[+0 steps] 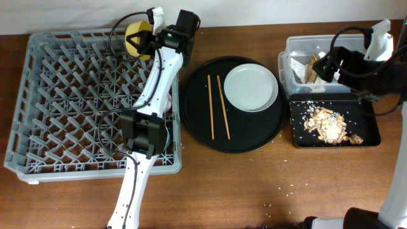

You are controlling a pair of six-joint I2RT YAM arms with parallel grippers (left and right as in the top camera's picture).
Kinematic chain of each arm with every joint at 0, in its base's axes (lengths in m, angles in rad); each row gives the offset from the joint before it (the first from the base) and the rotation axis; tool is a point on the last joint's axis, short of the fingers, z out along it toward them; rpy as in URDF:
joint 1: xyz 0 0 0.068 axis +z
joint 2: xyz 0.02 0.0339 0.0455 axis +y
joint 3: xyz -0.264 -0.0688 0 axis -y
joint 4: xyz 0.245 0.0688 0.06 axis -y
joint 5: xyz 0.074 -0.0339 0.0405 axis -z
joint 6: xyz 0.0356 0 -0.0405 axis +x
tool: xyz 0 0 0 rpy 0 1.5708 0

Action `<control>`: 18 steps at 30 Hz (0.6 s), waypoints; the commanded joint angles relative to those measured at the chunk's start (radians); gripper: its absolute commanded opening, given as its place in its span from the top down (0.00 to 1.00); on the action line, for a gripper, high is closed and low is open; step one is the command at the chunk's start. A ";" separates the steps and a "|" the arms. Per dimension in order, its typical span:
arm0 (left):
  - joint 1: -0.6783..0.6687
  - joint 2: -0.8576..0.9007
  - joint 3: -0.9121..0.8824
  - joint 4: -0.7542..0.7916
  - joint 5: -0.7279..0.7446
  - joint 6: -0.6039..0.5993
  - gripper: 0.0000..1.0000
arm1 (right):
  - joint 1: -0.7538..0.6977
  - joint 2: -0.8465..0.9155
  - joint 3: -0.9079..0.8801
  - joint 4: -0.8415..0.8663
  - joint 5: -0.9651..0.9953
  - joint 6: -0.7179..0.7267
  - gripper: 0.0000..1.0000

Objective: Sort waste into correct bins and load items into the dishwasher rack
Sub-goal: 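Set the yellow bowl upright in the rack's back row and release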

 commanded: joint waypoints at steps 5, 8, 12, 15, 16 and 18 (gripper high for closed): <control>0.003 0.041 0.005 -0.028 0.022 -0.011 1.00 | -0.002 0.004 0.001 0.000 0.012 -0.008 0.02; -0.006 0.041 0.005 -0.078 0.023 -0.011 1.00 | -0.002 0.004 0.001 0.000 0.012 -0.008 0.01; -0.030 0.041 0.005 -0.130 0.023 -0.011 1.00 | -0.002 0.004 0.001 0.000 0.012 -0.008 0.01; -0.044 0.041 0.005 -0.163 0.058 -0.011 1.00 | -0.002 0.004 0.001 0.000 0.012 -0.008 0.02; -0.047 0.041 0.005 -0.169 0.071 -0.011 1.00 | -0.002 0.004 0.001 0.000 0.012 -0.008 0.01; -0.050 0.041 0.005 -0.176 0.100 -0.011 1.00 | -0.002 0.004 0.001 0.000 0.012 -0.008 0.01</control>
